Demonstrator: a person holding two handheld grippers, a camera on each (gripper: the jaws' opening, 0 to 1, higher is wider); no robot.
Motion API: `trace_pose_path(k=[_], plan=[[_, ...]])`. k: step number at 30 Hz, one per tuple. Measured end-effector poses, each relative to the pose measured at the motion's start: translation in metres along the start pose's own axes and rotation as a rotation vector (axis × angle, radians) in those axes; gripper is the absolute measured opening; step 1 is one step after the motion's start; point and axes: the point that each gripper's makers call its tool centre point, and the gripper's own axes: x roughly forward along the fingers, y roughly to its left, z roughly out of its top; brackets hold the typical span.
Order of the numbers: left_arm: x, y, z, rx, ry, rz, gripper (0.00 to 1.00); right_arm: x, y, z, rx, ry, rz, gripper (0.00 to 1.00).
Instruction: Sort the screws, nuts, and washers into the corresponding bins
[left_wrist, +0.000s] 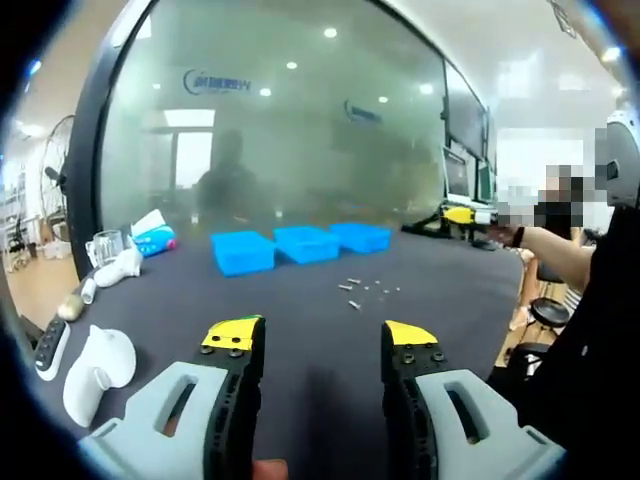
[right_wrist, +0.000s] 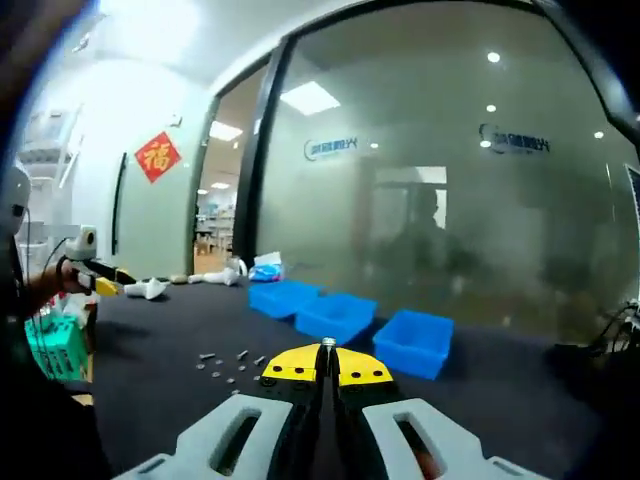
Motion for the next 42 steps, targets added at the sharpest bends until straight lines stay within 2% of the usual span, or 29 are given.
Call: trace_pose_path(k=[8, 16, 20, 25, 34, 37, 42], plan=[[0.001, 0.004, 0.0, -0.014, -0.007, 0.01, 0.45, 0.051, -0.031, 0.013, -0.017, -0.001, -0.026, 0.01], [0.0, 0.009, 0.0, -0.028, -0.019, 0.023, 0.45, 0.109, -0.08, -0.007, -0.03, 0.093, -0.077, 0.01], [-0.001, 0.01, -0.001, -0.035, -0.021, 0.029, 0.45, 0.131, -0.085, -0.014, -0.053, 0.141, -0.086, 0.01], [-0.002, 0.01, -0.002, -0.041, -0.02, 0.033, 0.45, 0.163, -0.099, -0.019, -0.07, 0.169, -0.12, 0.01], [-0.003, 0.014, -0.004, -0.045, -0.018, 0.043, 0.45, 0.193, -0.108, -0.033, -0.049, 0.245, -0.135, 0.01], [-0.003, 0.015, -0.004, -0.046, -0.019, 0.048, 0.45, 0.2, -0.113, -0.043, -0.031, 0.288, -0.144, 0.01], [-0.004, 0.018, -0.006, -0.044, -0.016, 0.058, 0.45, 0.201, -0.124, -0.048, -0.037, 0.306, -0.187, 0.01]])
